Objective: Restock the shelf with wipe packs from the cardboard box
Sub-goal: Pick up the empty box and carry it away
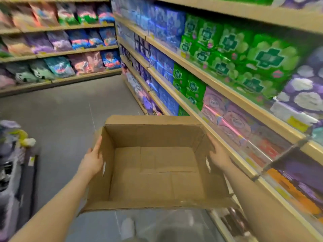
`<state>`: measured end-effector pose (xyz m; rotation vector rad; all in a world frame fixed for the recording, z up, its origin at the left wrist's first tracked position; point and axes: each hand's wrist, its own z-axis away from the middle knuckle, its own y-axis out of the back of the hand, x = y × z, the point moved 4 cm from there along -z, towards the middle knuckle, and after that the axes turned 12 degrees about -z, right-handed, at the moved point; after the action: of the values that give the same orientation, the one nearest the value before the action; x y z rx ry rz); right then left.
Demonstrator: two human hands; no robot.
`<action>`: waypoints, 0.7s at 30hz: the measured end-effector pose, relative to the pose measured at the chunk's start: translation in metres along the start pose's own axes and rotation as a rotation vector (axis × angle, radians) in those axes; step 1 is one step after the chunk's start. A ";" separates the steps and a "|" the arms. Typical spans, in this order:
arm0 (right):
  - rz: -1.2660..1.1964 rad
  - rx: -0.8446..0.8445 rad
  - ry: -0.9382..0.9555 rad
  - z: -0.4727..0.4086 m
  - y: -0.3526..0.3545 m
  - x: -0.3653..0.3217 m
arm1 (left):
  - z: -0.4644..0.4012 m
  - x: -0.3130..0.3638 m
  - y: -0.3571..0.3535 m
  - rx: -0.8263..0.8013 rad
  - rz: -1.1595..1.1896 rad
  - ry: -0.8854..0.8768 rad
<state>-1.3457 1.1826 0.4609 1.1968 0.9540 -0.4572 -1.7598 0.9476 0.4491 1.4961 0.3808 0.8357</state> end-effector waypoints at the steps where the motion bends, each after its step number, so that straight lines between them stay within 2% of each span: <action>1: 0.001 0.022 0.017 -0.019 -0.013 -0.016 | -0.027 -0.007 0.006 0.011 -0.012 -0.016; 5: -0.017 0.040 0.080 -0.090 -0.058 -0.083 | -0.128 -0.029 0.040 0.001 -0.037 -0.032; 7: -0.013 0.048 0.045 -0.130 -0.076 -0.105 | -0.176 -0.038 0.056 -0.001 -0.038 -0.023; 15: -0.034 0.039 -0.017 -0.292 -0.143 -0.166 | -0.341 -0.057 0.077 0.015 0.032 0.021; 21: -0.119 0.000 0.023 -0.437 -0.188 -0.199 | -0.470 -0.058 0.073 0.045 0.073 0.098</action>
<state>-1.7600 1.4880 0.4901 1.1512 1.0487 -0.5392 -2.1434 1.2346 0.4642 1.5219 0.4223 0.9664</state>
